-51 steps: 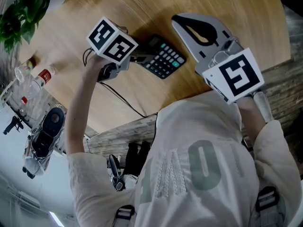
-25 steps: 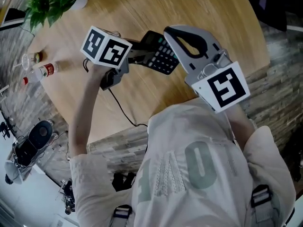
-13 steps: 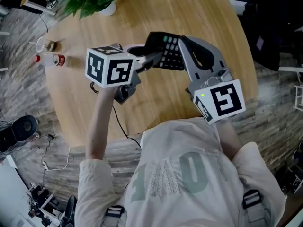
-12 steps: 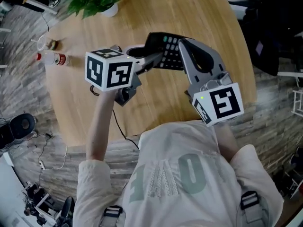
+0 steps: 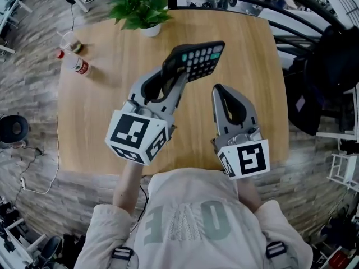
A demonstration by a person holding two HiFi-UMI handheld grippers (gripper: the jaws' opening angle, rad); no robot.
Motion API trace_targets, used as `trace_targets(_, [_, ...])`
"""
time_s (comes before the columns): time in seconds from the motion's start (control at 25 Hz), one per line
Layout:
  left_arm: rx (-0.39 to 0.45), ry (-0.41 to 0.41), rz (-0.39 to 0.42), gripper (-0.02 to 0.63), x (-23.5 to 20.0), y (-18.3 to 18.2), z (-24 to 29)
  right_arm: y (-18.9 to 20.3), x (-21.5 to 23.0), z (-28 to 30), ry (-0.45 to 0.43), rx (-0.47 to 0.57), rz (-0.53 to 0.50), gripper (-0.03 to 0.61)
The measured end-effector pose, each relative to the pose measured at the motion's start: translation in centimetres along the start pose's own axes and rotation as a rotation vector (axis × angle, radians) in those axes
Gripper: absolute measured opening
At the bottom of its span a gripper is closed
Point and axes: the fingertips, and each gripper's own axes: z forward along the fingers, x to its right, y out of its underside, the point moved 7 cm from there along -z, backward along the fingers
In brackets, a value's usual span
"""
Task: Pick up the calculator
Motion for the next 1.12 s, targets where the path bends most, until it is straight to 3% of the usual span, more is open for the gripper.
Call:
trace_targets(0.24, [0.248,-0.271,0.042,0.121,-0.1,0.4,-3.5,-0.4,-0.4,-0.8,0.009,0.017,-0.023,0.020])
trace_targets(0.36, [0.287,-0.342,0.045,0.122,0.3,0.9,-4.7,-0.5,-0.5,-1.2,0.016,0.020,-0.033,0.020])
trace_targets(0.68, [0.342,-0.396,0.085,0.121,1.0,1.1,-6.6,-0.7,-1.7,-0.9,0.013,0.030,-0.033,0.020])
trace_targets(1.12, [0.337,-0.394,0.142,0.121,1.3,0.2,-7.0,-0.6,-1.9,-0.9,0.033,0.032,-0.059,0.018])
